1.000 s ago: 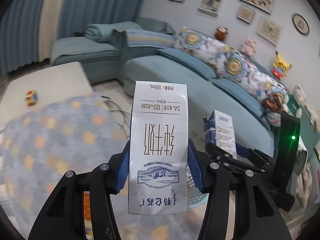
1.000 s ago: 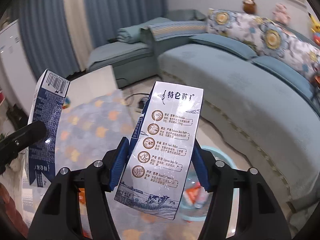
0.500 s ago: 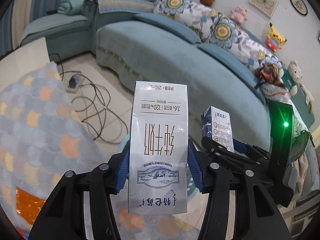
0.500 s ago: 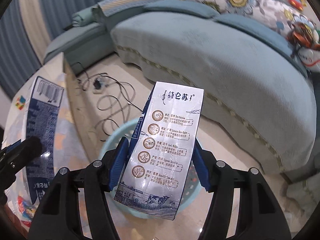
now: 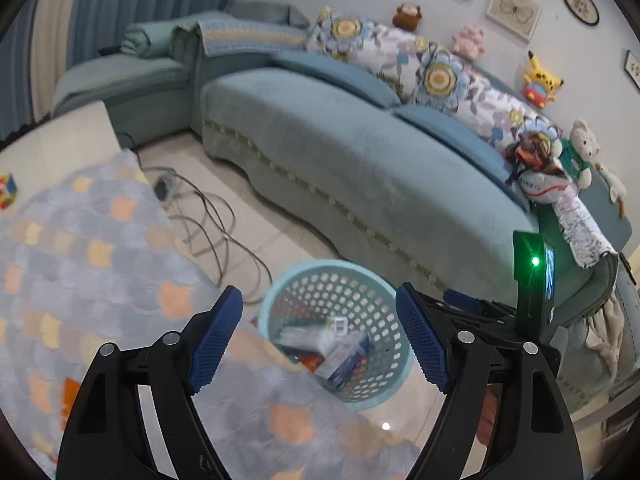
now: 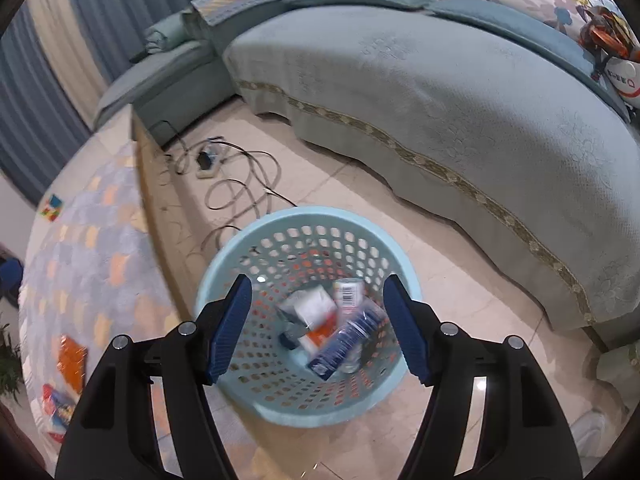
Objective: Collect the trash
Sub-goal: 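Return to the table and grasp the red plastic bag with right tool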
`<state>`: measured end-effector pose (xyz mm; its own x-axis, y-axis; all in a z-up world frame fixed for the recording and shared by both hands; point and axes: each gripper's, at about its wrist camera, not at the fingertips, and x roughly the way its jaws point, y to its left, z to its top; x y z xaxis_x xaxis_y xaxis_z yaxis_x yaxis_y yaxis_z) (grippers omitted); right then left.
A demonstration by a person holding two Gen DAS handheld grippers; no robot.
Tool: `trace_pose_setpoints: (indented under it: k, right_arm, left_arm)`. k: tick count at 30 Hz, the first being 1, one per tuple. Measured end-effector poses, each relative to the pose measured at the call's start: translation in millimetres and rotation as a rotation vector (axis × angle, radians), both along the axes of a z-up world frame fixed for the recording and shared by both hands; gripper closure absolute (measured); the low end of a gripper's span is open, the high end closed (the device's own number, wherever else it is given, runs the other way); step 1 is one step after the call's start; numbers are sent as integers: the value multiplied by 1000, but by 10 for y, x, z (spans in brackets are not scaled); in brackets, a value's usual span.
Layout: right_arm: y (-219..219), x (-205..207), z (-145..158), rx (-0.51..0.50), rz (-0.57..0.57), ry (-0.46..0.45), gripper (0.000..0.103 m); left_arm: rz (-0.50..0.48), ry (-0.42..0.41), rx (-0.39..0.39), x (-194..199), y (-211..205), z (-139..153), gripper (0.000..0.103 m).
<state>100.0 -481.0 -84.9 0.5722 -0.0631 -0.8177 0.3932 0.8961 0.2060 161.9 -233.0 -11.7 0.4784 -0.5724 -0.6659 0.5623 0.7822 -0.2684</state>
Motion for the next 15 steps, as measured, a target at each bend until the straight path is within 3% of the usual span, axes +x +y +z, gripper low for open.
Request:
trace_pose_setpoints:
  k: [9, 15]
  right_arm:
    - [814, -521, 888, -13, 174, -225, 38]
    - [1610, -862, 1174, 6, 346, -328, 38]
  left_arm:
    - [186, -149, -88, -735, 1350, 913, 26]
    - [342, -185, -95, -1261, 2221, 1108, 24]
